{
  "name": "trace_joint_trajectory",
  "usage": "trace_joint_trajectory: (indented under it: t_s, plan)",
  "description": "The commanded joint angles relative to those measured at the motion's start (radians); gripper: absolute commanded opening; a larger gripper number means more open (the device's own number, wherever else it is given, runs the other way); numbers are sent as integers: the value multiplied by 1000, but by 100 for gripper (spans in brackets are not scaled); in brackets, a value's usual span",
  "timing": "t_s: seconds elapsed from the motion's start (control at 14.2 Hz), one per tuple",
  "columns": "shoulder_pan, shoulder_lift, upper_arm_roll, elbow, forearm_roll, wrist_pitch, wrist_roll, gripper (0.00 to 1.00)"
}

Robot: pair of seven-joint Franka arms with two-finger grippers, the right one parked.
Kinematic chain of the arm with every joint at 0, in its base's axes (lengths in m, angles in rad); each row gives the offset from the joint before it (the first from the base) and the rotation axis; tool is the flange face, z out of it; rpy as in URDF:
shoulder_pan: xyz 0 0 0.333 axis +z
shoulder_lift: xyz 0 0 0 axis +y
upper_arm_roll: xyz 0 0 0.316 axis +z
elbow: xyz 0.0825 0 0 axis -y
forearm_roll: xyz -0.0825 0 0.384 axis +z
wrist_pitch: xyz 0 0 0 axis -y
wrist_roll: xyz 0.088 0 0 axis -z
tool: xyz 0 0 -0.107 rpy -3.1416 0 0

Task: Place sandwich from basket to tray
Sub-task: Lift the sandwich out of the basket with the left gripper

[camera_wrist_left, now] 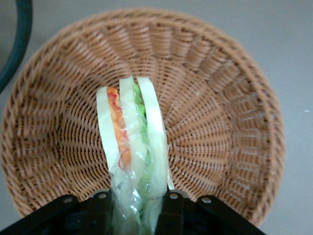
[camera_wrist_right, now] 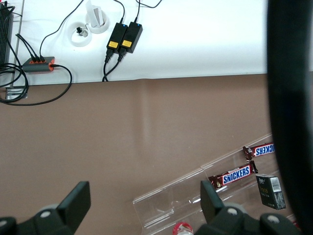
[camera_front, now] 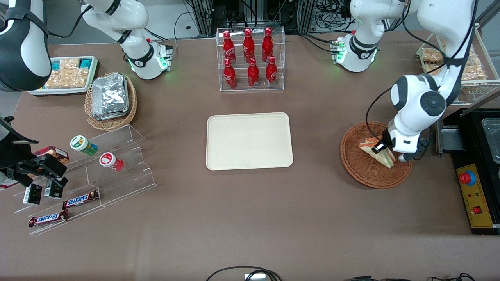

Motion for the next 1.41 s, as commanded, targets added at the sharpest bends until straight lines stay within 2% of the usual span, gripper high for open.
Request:
trace_joint_trajectory:
  t_s: [0.0,0.21,0.35,0.78,0.92,1.34]
  plan:
    - [-7,-82,-3,35,3,-117,76,0]
    - [-7,-89,-61,173,3,-327,176,0]
    - [-7,-89,-119,243,4,-394,193,0]
    - [-8,-49,-289,331,24,-389,184,0]
    - [-8,-37,-345,343,59,-389,182,0]
    - [-10,-17,-496,354,72,-386,144,0]
